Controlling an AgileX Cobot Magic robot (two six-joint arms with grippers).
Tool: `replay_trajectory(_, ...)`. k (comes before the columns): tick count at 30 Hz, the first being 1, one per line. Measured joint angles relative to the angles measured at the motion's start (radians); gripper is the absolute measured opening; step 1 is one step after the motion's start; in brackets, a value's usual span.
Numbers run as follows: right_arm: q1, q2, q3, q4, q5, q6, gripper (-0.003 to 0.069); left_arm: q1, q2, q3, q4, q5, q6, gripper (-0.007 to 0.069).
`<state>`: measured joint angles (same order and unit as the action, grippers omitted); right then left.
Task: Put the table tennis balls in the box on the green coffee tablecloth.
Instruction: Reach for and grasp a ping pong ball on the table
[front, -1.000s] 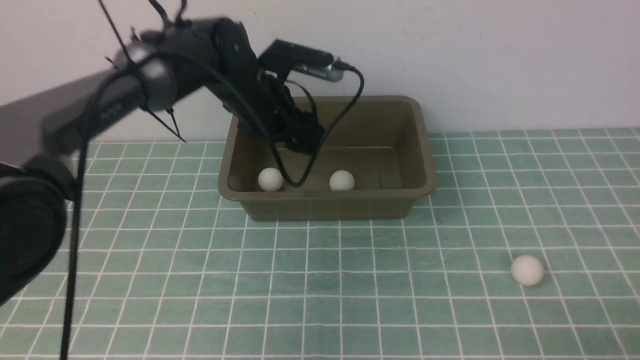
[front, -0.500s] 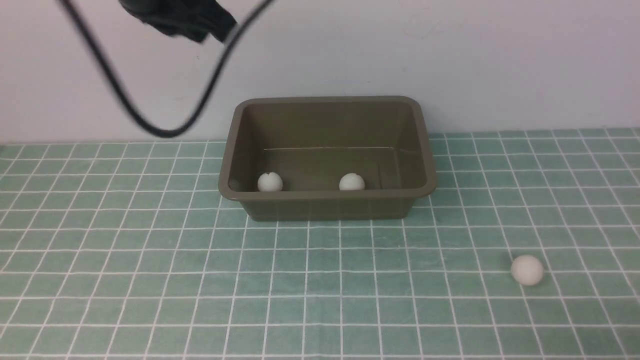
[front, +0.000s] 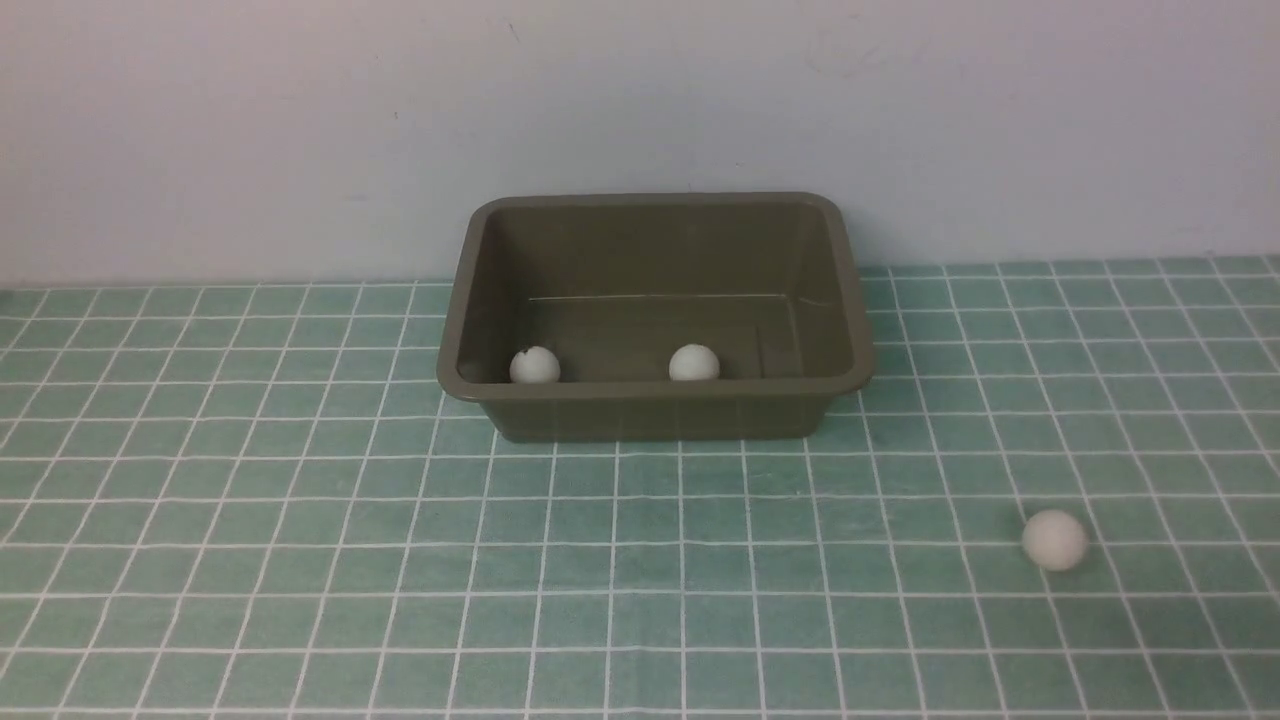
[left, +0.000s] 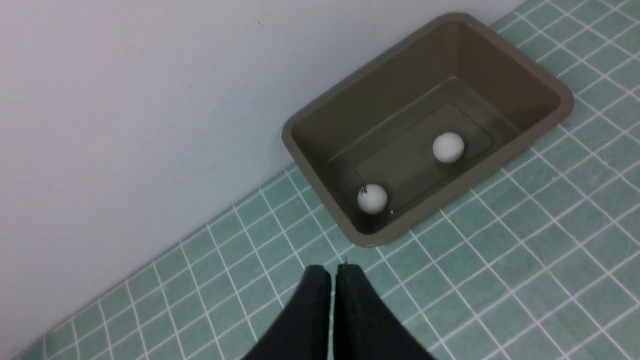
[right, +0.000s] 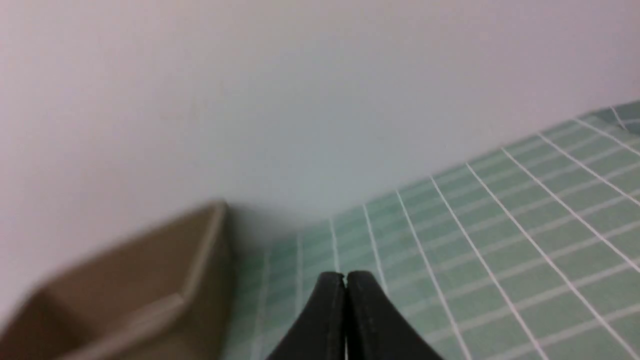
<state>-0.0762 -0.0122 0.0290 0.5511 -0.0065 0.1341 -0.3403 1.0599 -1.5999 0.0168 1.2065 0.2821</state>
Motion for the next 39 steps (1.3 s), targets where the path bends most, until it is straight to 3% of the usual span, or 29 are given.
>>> replay_trajectory(6,0.000,0.000,0.000,0.246,-0.157,0.003,-0.0007,0.000,-0.207,0.323,-0.006,-0.282,-0.003,-0.0004)
replay_trajectory(9,0.000,0.000,0.000,0.342,-0.206,0.003,-0.0007,0.000,-0.272,0.427,-0.007,-0.355,-0.018,-0.0004)
replay_trajectory(11,0.000,0.000,0.000,0.478,-0.285,0.003,-0.0007,0.000,-0.310,0.509,-0.007,-0.401,-0.029,-0.0004)
replay_trajectory(15,0.000,0.000,0.000,0.557,-0.325,0.003,-0.0007,0.000,-0.406,0.675,-0.009,-0.458,-0.065,-0.0004)
replay_trajectory(17,0.000,0.000,-0.011,0.485,-0.315,0.003,-0.0007,0.000,-0.486,0.749,-0.017,-0.458,-0.074,-0.0004)
replay_trajectory(20,0.000,0.000,-0.156,0.092,-0.157,-0.011,-0.0007,0.000,-0.559,0.768,-0.042,-0.443,-0.075,-0.0004)
replay_trajectory(24,0.000,0.053,-0.367,-0.301,0.127,0.008,-0.0007,0.000,-0.693,0.770,-0.062,-0.424,-0.075,-0.0004)
replay_trajectory(27,0.000,0.155,-0.460,-0.400,0.308,0.011,-0.0007,0.000,-0.776,0.780,-0.062,-0.426,-0.074,-0.0004)
replay_trajectory(30,0.000,0.326,-0.581,-0.405,0.530,-0.051,-0.0007,0.000,-0.851,0.822,-0.057,-0.422,-0.075,-0.0004)
replay_trajectory(33,0.000,0.496,-0.696,-0.289,0.683,-0.189,-0.0007,0.000,-0.898,0.876,-0.060,-0.396,-0.099,-0.0004)
replay_trajectory(39,0.000,0.759,-0.824,-0.089,0.809,-0.465,-0.0007,0.000,-0.920,0.981,-0.109,-0.357,-0.142,-0.0004)
